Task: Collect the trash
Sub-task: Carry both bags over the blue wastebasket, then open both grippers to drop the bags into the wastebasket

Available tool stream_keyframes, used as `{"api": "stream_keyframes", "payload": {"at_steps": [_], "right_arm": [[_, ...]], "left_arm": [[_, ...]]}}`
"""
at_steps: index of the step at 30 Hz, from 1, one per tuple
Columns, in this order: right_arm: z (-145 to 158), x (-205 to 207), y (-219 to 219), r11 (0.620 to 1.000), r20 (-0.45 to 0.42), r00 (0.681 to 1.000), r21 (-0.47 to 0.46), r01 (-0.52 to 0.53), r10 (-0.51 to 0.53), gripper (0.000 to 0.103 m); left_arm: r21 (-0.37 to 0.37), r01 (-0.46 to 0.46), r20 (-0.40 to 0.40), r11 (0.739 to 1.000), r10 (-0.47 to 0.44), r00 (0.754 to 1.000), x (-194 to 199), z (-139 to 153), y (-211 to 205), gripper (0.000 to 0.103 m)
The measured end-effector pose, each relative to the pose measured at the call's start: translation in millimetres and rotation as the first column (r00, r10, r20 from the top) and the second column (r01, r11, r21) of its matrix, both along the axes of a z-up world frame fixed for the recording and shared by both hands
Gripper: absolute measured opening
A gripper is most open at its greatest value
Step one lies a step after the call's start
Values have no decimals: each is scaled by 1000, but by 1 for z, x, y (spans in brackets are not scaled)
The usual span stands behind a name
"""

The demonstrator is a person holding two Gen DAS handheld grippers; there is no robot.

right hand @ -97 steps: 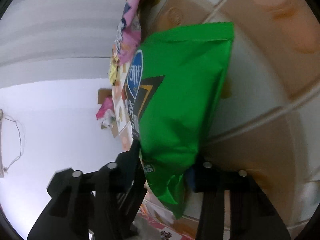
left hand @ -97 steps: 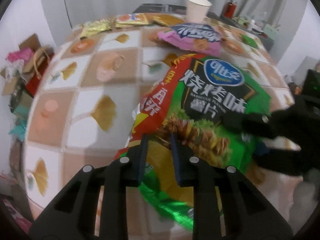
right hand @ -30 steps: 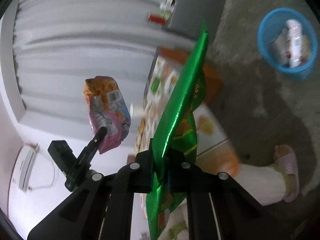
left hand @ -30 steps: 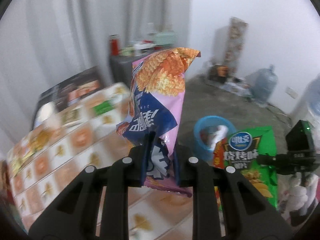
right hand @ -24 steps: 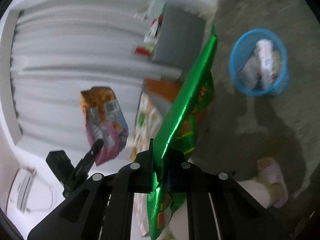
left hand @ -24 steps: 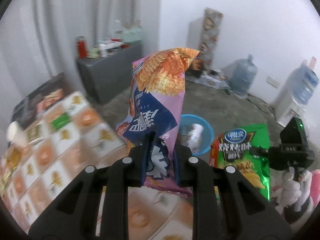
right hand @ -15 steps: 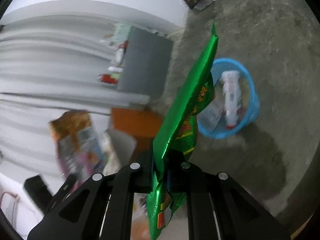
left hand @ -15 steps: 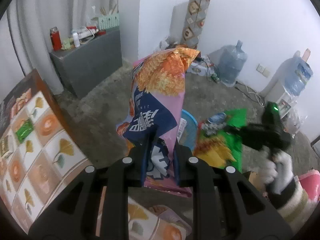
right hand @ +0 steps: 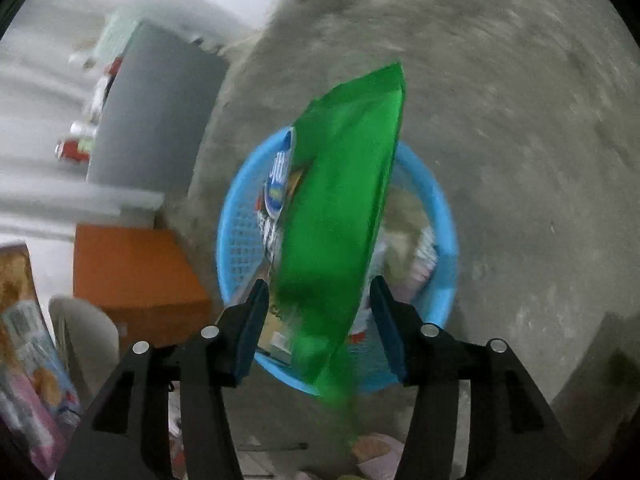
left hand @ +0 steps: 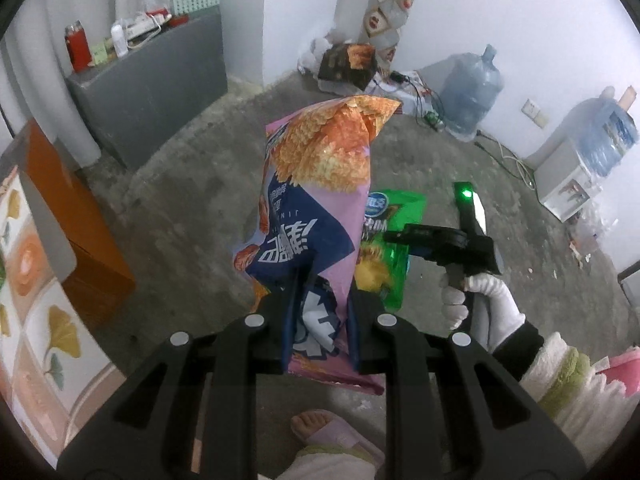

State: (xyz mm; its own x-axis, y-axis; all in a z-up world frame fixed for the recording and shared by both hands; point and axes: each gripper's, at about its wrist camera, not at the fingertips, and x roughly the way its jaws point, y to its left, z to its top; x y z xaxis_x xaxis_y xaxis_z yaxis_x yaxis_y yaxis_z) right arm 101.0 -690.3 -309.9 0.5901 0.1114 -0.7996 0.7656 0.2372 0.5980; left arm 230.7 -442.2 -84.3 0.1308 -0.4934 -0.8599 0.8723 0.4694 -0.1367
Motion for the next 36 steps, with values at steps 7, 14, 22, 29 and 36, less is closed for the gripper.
{"api": "stream_keyframes", "payload": {"at_steps": [7,14,22,29,36], "right_arm": [[6,-16,11,996,-20,999,-75,39,-40,49],[23,-39,16,991,32,993,-72,116,-114,49],[34,-88,35,984,38,985,-53,170,-168,49],[35,-128,63,990,-2,990,-28,141,-141,49],[68,-141,86,995,35,996,-57,80,-78,49]], "left_arm": [[17,4,-39,1000,-4,999,4,-18,-11,19],[36,42,-115,998,-38,993,3,-33,-45,20],[167,112,-137,980,-89,987,-19,-108,-127,67],[126,45,-216,991,-17,976,-11,-103,-108,69],[-51,-10,-151,999,2,989,-14,-11,-27,72]]}}
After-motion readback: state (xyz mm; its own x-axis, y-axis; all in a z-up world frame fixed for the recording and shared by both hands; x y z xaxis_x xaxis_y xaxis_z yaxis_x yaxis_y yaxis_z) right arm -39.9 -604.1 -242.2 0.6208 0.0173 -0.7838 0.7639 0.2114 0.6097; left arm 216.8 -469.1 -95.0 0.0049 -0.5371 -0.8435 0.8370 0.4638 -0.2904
